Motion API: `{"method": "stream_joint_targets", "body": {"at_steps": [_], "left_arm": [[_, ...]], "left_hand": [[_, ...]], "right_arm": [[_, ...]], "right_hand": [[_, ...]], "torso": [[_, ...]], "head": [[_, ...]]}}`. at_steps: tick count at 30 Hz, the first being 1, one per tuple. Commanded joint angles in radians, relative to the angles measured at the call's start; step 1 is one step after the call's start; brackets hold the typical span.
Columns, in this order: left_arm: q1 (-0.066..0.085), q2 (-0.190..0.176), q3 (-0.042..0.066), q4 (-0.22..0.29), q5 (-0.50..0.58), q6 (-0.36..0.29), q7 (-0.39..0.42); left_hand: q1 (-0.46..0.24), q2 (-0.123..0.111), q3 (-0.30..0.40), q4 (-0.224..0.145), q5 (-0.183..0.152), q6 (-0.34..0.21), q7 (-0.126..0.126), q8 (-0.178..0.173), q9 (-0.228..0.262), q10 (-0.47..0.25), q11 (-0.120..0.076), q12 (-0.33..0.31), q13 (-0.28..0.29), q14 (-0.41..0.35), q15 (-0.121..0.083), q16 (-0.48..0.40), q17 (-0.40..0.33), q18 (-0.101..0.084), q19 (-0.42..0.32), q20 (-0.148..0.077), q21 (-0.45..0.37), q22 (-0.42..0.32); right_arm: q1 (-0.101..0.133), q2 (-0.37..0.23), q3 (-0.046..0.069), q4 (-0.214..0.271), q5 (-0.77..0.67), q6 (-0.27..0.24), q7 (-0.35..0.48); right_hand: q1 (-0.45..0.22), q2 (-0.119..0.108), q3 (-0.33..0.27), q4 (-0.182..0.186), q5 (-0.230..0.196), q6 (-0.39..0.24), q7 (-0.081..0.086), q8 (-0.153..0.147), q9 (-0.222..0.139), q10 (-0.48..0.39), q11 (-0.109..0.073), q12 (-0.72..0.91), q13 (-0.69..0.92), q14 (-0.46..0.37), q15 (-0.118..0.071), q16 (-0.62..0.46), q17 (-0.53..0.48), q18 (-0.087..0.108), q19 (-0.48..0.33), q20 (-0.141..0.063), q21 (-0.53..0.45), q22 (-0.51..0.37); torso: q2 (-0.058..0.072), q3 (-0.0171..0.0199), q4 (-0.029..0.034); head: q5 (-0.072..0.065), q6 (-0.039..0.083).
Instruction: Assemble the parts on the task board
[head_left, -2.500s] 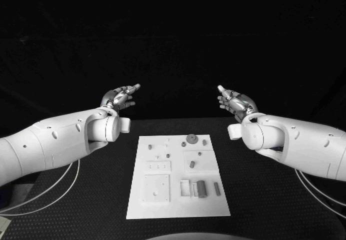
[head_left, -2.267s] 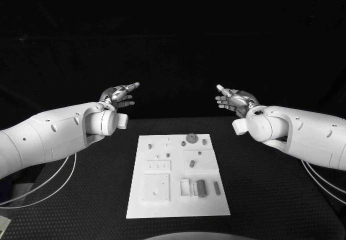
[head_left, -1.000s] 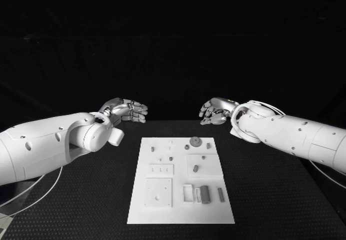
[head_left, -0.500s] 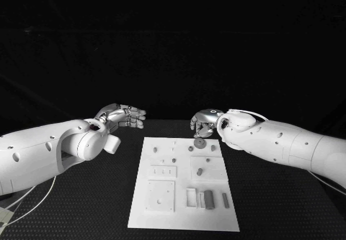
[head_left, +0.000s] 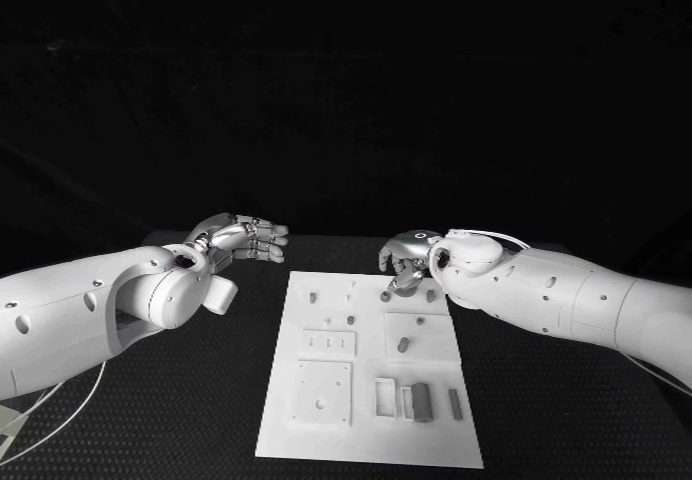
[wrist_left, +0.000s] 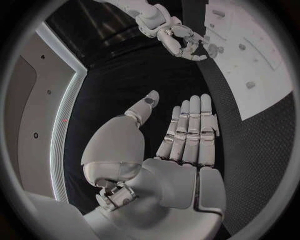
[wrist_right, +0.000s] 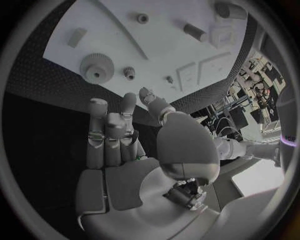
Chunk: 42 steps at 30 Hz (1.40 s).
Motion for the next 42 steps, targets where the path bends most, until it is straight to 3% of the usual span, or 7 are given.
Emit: {"method": "stream_joint_targets", "body": {"at_steps": [1, 2, 6, 22, 33, 42], "left_arm": [[0.002, 0.003, 0.001, 0.001, -0.003, 0.007, 0.007], [0.002, 0.003, 0.001, 0.001, -0.003, 0.007, 0.006], [0.002, 0.003, 0.002, 0.002, -0.003, 0.008, 0.006], [0.013, -0.005, 0.003, 0.016, -0.003, 0.007, 0.004], [0.015, -0.006, 0.003, 0.018, -0.003, 0.008, 0.004], [0.015, -0.004, 0.003, 0.014, -0.003, 0.009, 0.000]], "left_hand": [[-0.009, 0.001, -0.008, -0.001, 0.000, -0.009, 0.000, -0.005, -0.001, -0.008, 0.002, -0.005, -0.001, -0.003, 0.003, -0.005, 0.002, -0.004, -0.006, -0.002, -0.006, -0.001], [-0.009, 0.001, -0.008, -0.001, 0.000, -0.009, 0.000, -0.005, -0.001, -0.008, 0.002, -0.005, -0.001, -0.003, 0.003, -0.005, 0.002, -0.004, -0.006, -0.002, -0.006, -0.001], [-0.010, 0.001, -0.009, -0.001, 0.000, -0.009, 0.000, -0.006, -0.002, -0.009, 0.003, -0.006, -0.001, -0.003, 0.003, -0.006, 0.003, -0.004, -0.006, -0.002, -0.007, -0.001], [-0.012, 0.002, -0.011, 0.000, 0.000, -0.009, 0.000, -0.006, -0.002, -0.008, 0.003, -0.008, -0.001, -0.003, 0.003, -0.008, 0.005, -0.004, -0.006, -0.002, -0.008, -0.001], [-0.015, 0.004, -0.012, 0.002, 0.000, -0.010, 0.000, -0.007, -0.002, -0.008, 0.003, -0.010, -0.002, -0.003, 0.003, -0.010, 0.007, -0.004, -0.005, -0.002, -0.009, -0.001], [-0.018, 0.005, -0.014, 0.004, 0.000, -0.010, 0.001, -0.008, -0.003, -0.008, 0.004, -0.012, -0.002, -0.003, 0.003, -0.012, 0.009, -0.004, -0.005, -0.002, -0.010, -0.001]], "right_arm": [[-0.007, 0.001, 0.000, -0.001, -0.019, 0.044, -0.008], [-0.008, 0.002, 0.000, -0.003, -0.019, 0.044, -0.007], [-0.016, 0.006, 0.000, -0.013, -0.021, 0.044, -0.010], [-0.028, 0.014, 0.000, -0.032, -0.031, 0.040, -0.016], [-0.032, 0.020, 0.000, -0.042, -0.031, 0.045, -0.016], [-0.034, 0.016, 0.000, -0.043, -0.039, 0.073, -0.015]], "right_hand": [[-0.012, -0.001, -0.001, 0.009, 0.002, 0.007, 0.003, -0.007, 0.002, -0.087, 0.004, 0.182, 0.193, 0.006, 0.007, 0.036, 0.015, 0.067, 0.008, -0.006, 0.015, 0.025], [-0.015, -0.006, 0.008, 0.011, 0.002, 0.008, 0.008, -0.010, 0.003, -0.140, 0.010, 0.262, 0.281, -0.003, 0.013, 0.064, 0.032, 0.067, 0.003, -0.009, 0.025, 0.025], [-0.023, -0.002, 0.018, 0.019, 0.002, 0.010, 0.012, -0.014, 0.006, -0.154, 0.013, 0.326, 0.342, -0.009, 0.015, 0.094, 0.044, 0.067, 0.003, -0.014, 0.053, 0.025], [-0.034, 0.009, 0.024, 0.028, 0.002, 0.028, 0.011, -0.009, 0.014, -0.153, 0.012, 0.379, 0.382, -0.012, 0.015, 0.126, 0.053, 0.067, 0.000, -0.019, 0.084, 0.024], [-0.035, 0.037, 0.028, 0.028, 0.002, 0.039, 0.008, -0.005, 0.018, -0.152, 0.009, 0.388, 0.387, -0.015, 0.012, 0.132, 0.053, 0.067, -0.003, -0.020, 0.093, 0.024], [-0.030, 0.079, 0.032, 0.014, 0.002, 0.066, 0.000, 0.006, 0.026, -0.148, 0.003, 0.395, 0.392, -0.017, 0.006, 0.137, 0.051, 0.067, -0.010, -0.019, 0.102, 0.024]], "torso": [[0.009, -0.0013, 0.0021], [0.010, -0.0008, 0.0022], [0.016, -0.0017, 0.0038], [0.038, -0.0042, 0.0130], [0.055, -0.0060, 0.0166], [0.064, -0.0068, 0.0159]], "head": [[-0.004, 0.001], [-0.005, 0.002], [-0.009, 0.005], [-0.020, 0.010], [-0.023, 0.017], [-0.023, 0.018]]}}
